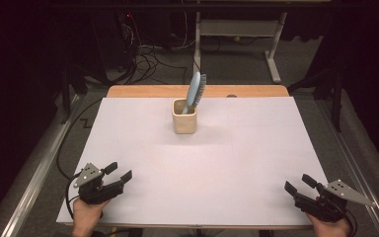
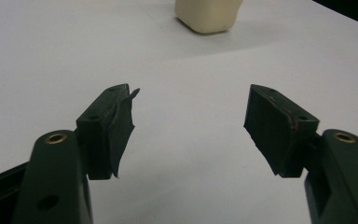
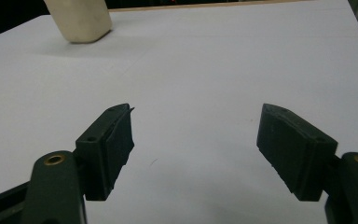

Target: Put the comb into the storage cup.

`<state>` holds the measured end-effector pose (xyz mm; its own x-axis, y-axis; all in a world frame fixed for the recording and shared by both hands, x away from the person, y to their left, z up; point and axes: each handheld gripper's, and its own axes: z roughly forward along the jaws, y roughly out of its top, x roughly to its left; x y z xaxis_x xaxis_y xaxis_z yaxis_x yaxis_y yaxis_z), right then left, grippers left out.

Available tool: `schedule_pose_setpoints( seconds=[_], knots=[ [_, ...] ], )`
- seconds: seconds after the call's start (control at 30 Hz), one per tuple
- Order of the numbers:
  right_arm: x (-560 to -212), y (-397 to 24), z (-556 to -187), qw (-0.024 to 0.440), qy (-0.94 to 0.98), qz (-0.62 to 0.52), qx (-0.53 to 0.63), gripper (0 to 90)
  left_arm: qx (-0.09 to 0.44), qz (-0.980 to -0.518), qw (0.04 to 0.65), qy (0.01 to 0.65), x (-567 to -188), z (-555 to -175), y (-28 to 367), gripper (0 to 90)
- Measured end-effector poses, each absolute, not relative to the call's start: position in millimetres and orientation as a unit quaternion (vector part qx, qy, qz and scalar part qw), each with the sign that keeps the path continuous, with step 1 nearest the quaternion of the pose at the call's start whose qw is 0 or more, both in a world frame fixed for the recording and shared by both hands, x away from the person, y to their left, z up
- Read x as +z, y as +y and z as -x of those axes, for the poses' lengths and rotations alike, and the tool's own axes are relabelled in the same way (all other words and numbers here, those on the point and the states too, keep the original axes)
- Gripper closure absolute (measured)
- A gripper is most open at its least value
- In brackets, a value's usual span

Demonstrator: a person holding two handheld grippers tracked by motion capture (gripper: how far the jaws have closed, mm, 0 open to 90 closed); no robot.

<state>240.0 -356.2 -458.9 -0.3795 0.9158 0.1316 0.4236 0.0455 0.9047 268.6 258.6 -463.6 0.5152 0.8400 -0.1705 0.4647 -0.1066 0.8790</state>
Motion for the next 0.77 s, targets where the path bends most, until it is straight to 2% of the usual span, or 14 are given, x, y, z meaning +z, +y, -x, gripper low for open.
schedule_pose_setpoints(
  seconds=[0.77],
  knots=[
    [-460.8,-354.7,-238.8,0.262,0.676,-0.489,0.484,25.5,0.19,-0.719,0.491,0.454,-463.8,-268.9,259.3,33.0]
  ],
)
